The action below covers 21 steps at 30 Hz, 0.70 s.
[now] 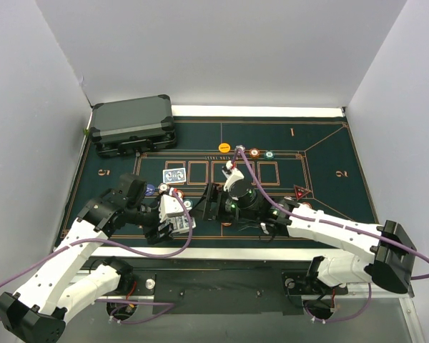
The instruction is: Distribute texas hold em gaming equipment
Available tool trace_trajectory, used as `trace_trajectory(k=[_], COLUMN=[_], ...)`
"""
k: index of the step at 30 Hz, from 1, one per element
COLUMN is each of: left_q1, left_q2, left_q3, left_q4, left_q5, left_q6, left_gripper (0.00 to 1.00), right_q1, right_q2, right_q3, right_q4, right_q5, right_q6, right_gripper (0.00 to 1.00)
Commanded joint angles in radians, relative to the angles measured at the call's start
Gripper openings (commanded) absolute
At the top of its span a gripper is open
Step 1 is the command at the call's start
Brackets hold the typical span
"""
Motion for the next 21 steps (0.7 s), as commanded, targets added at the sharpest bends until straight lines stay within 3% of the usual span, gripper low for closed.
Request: trace_trajectory(k=[1, 21], left_q1=[-0.006, -0.006], left_q2=[-0.014, -0.015], left_q3=[0.044, 0.053], left_q4=[0.039, 0.06], left_q5=[0.043, 0.048], left_q6=[-0.003, -0.019], left_gripper=[0.0, 0.0], right_q1=[0.021, 0.003], right_q2=[0.018, -0.042], right_q3=[0.068, -0.061], right_q4=[0.061, 0.064], right_q5=[0.019, 0.022], right_q6=[0.01, 0.052], right_gripper=[0.7, 0.52])
